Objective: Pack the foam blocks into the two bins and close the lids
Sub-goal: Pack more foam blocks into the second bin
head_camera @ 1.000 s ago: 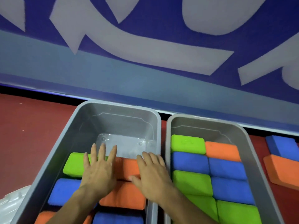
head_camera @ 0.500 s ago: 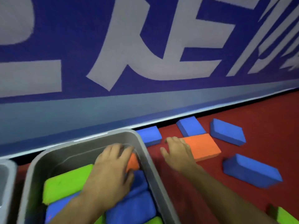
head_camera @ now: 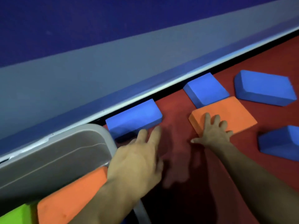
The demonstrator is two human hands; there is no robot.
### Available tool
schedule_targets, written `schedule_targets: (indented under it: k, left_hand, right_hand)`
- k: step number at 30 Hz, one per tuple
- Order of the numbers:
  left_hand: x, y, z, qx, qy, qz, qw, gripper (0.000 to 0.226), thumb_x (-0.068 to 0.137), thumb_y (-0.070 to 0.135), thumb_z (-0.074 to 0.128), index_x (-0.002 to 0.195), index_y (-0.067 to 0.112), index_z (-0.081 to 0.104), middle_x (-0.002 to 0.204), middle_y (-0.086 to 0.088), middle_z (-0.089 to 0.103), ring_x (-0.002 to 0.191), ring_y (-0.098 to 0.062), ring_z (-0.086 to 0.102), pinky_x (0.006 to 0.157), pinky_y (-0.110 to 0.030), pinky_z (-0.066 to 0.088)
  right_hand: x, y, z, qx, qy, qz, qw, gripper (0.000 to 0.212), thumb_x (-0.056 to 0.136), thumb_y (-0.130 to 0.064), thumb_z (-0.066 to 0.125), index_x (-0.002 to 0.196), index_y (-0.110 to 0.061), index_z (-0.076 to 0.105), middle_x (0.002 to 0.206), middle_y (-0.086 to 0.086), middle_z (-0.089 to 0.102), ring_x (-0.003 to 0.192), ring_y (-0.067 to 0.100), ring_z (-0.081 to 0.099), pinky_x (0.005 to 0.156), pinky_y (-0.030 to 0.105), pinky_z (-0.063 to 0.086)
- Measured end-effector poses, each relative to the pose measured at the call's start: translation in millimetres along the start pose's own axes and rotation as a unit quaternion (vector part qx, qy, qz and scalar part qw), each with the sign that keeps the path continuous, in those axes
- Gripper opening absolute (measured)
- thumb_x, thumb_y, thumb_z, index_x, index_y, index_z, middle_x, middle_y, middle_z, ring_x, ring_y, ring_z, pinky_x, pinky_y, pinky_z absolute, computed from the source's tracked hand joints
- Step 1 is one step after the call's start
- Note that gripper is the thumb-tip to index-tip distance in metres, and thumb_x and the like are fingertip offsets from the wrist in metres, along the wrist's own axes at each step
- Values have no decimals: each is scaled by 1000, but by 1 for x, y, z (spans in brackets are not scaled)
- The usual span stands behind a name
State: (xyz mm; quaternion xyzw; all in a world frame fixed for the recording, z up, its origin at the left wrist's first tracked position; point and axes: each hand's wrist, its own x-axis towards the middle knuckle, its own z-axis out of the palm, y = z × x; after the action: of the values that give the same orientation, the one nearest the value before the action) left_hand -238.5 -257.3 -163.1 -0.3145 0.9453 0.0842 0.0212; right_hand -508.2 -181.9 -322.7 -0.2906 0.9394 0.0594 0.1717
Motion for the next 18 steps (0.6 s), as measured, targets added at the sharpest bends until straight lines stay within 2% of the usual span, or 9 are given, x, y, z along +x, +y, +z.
schedule_targets:
  k: [2, 5, 7, 9, 13, 14, 15, 17, 18]
  left_hand:
    - [5, 1, 4, -8, -2, -1, 1000, 79, 86, 48, 45, 146, 33, -3, 136, 3, 35, 109, -22, 55, 78, -35, 43]
    - [10, 3, 10, -28, -13, -8, 999, 84, 82, 48, 49, 149, 32, 1, 134, 1, 41, 103, -23, 58, 81, -36, 47]
    - [14, 4, 10, -37, -37, -10, 999, 86, 81, 49, 51, 149, 33, 1, 135, 0, 41, 106, -23, 57, 87, -37, 47]
    - [20, 4, 8, -31, -57, -8, 998, 88, 83, 51, 50, 147, 35, -9, 144, -1, 30, 118, -23, 48, 97, -37, 41]
    - [20, 3, 2, 0, -103, -18, 995, 94, 85, 46, 50, 145, 36, -22, 152, -6, 7, 130, -24, 33, 107, -37, 30]
    - [18, 1, 1, 3, -106, -22, 994, 95, 82, 43, 52, 147, 35, -16, 152, -9, 12, 126, -26, 38, 104, -39, 35]
    - [17, -2, -2, -4, -119, -26, 993, 99, 73, 41, 59, 150, 34, -2, 148, -15, 26, 117, -29, 49, 95, -43, 44]
    - [11, -7, 1, -30, -134, -30, 990, 105, 45, 39, 68, 143, 29, 32, 123, -18, 59, 87, -30, 65, 67, -43, 56]
    - [7, -8, 5, -17, -117, -25, 993, 100, 42, 36, 65, 139, 27, 40, 114, -18, 64, 83, -32, 67, 63, -43, 57]
  right_hand:
    - [9, 2, 14, -34, 0, -2, 999, 135, 53, -68, 79, 149, -28, -7, 156, 16, 0, 140, 48, 7, 103, 72, 18]
    - [14, 9, 23, -57, 23, 15, 998, 130, 58, -59, 82, 149, -28, -6, 155, 21, 0, 140, 52, 7, 102, 73, 22]
    - [17, 13, 23, -93, 28, 21, 995, 122, 65, -56, 79, 150, -28, -4, 153, 23, 5, 138, 52, 13, 100, 71, 28]
    - [19, 18, 17, -108, 40, 4, 993, 104, 76, -49, 71, 150, -27, 1, 148, 22, 13, 132, 49, 24, 97, 66, 37]
    - [0, 37, -4, -59, 51, -82, 994, 89, 81, -43, 64, 147, -30, 6, 128, 9, 37, 108, 33, 47, 81, 45, 51]
    - [-6, 43, -10, -54, 43, -101, 992, 86, 82, -42, 61, 147, -31, 5, 127, 7, 38, 107, 31, 48, 80, 43, 50]
    - [-10, 49, -15, -54, 35, -116, 991, 84, 83, -40, 59, 147, -31, 5, 127, 6, 38, 105, 31, 49, 80, 42, 50]
    - [-16, 59, -34, -48, 23, -129, 990, 83, 81, -39, 58, 146, -30, 8, 127, 4, 41, 103, 30, 50, 85, 40, 49]
    - [-16, 62, -46, -49, 18, -132, 990, 86, 78, -40, 61, 146, -30, 9, 127, 4, 44, 103, 30, 51, 88, 38, 47]
